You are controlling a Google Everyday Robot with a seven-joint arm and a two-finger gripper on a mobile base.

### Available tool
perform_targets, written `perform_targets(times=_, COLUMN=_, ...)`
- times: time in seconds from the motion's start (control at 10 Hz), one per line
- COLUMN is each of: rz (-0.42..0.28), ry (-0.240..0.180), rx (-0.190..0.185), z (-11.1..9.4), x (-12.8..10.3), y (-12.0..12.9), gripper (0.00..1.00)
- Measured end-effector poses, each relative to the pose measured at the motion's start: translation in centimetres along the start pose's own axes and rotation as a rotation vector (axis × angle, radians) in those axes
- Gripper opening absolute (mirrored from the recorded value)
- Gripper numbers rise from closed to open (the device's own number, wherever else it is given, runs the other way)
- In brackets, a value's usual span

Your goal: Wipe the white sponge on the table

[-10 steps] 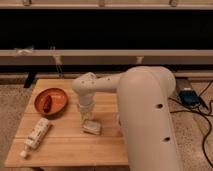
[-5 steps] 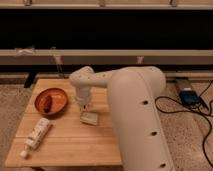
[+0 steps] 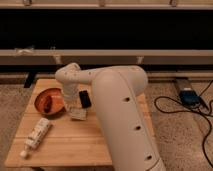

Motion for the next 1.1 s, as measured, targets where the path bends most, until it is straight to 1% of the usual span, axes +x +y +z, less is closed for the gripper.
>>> perform_targets(times=0.2, rz=-0.063, ry=-0.015, rx=-0.035, z=0.1, x=0.1, y=3.8, gripper=0.0)
perform_targets(times=0.3, rz=-0.087, ry=-0.02, rx=-0.054, z=-0.1, x=0.4, y=5.4, gripper=0.02)
perform_targets(times=0.4, rz=-0.108, ry=-0.022, rx=-0.073, z=-0.3, x=0.8, y=6.8, gripper=0.07)
perform_targets(times=0.5, rz=-0.127, ry=-0.016, rx=-0.098, z=-0.5, x=1.9, y=8.2, gripper=0.2)
perform_targets(times=0.6, rz=-0.131, ry=-0.007, rx=-0.109, z=-0.6, x=2.6, y=8.5, gripper=0.28)
perform_targets(times=0.8, rz=-0.127, ry=0.021, rx=-0.118, z=-0.3, x=4.8, y=8.1, gripper=0.45)
perform_targets(times=0.9, rz=-0.115, ry=0.045, rx=-0.116, z=-0.3, x=6.7, y=7.2, gripper=0.58)
perform_targets(times=1.0, rz=-0.102, ry=0.059, rx=-0.114, z=-0.3, x=7.8, y=6.5, gripper=0.66)
perform_targets(times=1.1, rz=-0.078, ry=0.08, rx=-0.108, z=-0.2, x=9.3, y=5.4, gripper=0.76)
